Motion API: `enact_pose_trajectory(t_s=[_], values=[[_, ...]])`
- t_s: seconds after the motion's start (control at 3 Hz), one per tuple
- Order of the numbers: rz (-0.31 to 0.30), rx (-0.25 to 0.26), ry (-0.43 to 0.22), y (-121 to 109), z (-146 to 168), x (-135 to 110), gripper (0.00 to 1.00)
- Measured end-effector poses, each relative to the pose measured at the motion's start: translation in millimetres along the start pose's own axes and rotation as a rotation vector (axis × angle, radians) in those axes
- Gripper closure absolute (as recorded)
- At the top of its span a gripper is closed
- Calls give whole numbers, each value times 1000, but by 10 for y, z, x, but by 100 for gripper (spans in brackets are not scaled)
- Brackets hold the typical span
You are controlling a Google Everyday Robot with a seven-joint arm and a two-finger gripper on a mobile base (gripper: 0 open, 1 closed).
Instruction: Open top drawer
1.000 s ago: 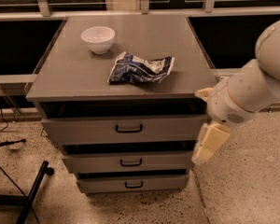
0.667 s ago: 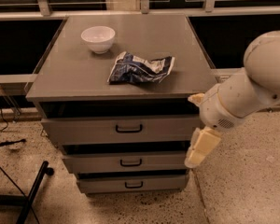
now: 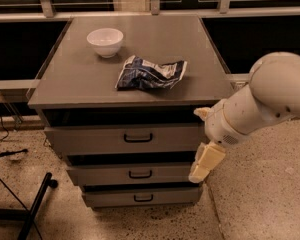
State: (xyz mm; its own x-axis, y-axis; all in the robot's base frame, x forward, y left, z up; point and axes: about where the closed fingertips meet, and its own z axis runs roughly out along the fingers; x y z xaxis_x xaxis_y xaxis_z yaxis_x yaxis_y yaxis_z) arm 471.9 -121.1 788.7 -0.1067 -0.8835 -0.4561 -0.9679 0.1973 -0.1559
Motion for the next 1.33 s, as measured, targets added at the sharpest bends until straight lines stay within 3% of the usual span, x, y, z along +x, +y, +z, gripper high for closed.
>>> enact_pose_trajectory(t_s=[1.33], values=[[-13, -5, -98, -322, 653, 64, 0]])
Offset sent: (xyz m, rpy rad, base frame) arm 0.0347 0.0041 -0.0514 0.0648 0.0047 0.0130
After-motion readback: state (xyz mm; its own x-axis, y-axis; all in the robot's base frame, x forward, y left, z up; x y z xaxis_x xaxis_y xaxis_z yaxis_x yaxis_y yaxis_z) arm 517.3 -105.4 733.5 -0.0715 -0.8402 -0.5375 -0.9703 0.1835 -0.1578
